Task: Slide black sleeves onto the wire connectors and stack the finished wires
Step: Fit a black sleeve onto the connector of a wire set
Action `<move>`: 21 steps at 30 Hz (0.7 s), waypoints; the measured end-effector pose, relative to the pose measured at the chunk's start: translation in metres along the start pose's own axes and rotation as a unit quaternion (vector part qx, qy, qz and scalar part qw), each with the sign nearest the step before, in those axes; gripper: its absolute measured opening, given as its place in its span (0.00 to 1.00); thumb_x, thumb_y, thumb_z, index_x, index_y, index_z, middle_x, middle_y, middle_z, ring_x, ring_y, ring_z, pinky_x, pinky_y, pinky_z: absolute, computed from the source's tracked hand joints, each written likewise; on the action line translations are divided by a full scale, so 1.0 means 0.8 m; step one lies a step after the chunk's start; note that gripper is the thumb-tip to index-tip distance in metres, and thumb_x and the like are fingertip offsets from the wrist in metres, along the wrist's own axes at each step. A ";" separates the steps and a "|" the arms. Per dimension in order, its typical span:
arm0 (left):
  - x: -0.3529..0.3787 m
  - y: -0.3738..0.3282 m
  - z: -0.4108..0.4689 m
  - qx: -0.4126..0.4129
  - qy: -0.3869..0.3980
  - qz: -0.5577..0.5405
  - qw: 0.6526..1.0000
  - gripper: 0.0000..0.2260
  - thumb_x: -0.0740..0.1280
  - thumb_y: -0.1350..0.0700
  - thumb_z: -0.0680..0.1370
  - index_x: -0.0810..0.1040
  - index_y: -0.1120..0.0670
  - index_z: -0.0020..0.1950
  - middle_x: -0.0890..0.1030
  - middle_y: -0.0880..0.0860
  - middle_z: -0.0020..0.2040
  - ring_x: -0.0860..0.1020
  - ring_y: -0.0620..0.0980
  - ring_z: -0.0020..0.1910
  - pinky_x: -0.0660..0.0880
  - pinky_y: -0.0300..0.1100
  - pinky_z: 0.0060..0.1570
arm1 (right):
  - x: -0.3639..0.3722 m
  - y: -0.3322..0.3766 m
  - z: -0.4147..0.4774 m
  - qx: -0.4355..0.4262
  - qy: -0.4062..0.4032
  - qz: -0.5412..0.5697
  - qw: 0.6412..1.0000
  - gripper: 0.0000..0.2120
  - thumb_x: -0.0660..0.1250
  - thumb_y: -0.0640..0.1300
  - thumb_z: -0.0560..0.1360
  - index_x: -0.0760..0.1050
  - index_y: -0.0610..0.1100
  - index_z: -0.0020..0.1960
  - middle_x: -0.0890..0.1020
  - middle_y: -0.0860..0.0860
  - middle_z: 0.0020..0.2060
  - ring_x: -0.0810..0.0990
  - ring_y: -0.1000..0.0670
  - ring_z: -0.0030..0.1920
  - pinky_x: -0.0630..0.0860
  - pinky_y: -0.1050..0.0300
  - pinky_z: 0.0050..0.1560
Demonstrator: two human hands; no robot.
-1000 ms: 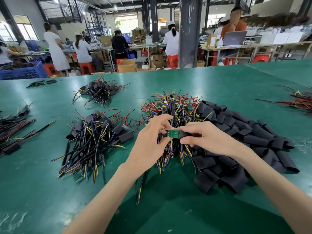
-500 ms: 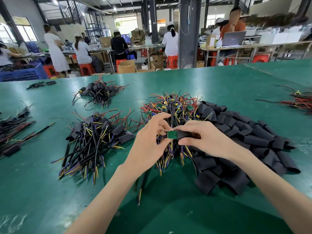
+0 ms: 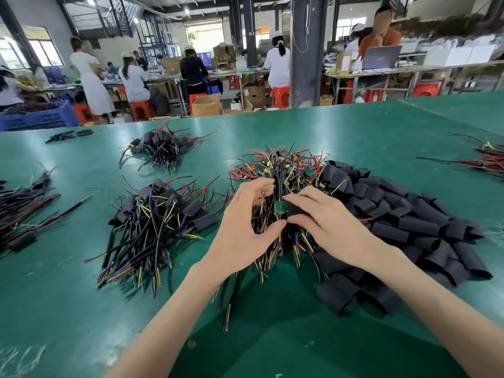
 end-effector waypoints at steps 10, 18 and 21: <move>-0.005 0.022 0.005 -0.109 -0.002 -0.090 0.990 0.17 0.70 0.65 0.74 0.70 0.53 0.59 0.80 0.47 0.37 0.74 0.41 0.33 0.68 0.31 0.40 | 0.011 -0.012 -0.001 0.026 0.011 0.030 0.999 0.26 0.68 0.44 0.75 0.67 0.40 0.70 0.72 0.46 0.56 0.72 0.49 0.52 0.69 0.56 0.57; -0.001 0.020 0.001 -0.109 -0.009 -0.101 0.989 0.18 0.72 0.66 0.72 0.73 0.49 0.55 0.82 0.50 0.37 0.77 0.47 0.37 0.72 0.37 0.44 | 0.027 -0.022 -0.005 0.048 0.053 -0.065 0.995 0.24 0.61 0.49 0.78 0.61 0.41 0.70 0.75 0.44 0.60 0.74 0.43 0.59 0.70 0.51 0.56; 0.002 0.020 0.000 -0.111 -0.001 -0.096 0.989 0.18 0.72 0.66 0.72 0.73 0.50 0.55 0.81 0.47 0.36 0.76 0.46 0.37 0.73 0.39 0.44 | 0.032 -0.019 -0.007 0.037 0.058 -0.083 0.994 0.24 0.61 0.48 0.78 0.62 0.40 0.70 0.76 0.44 0.57 0.75 0.44 0.56 0.70 0.53 0.53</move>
Point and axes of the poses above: each hand's wrist, its own z-axis towards the middle knuckle, its own x-axis out of the palm, y = z × x, the point moved 6 cm from there along z, towards the middle knuckle
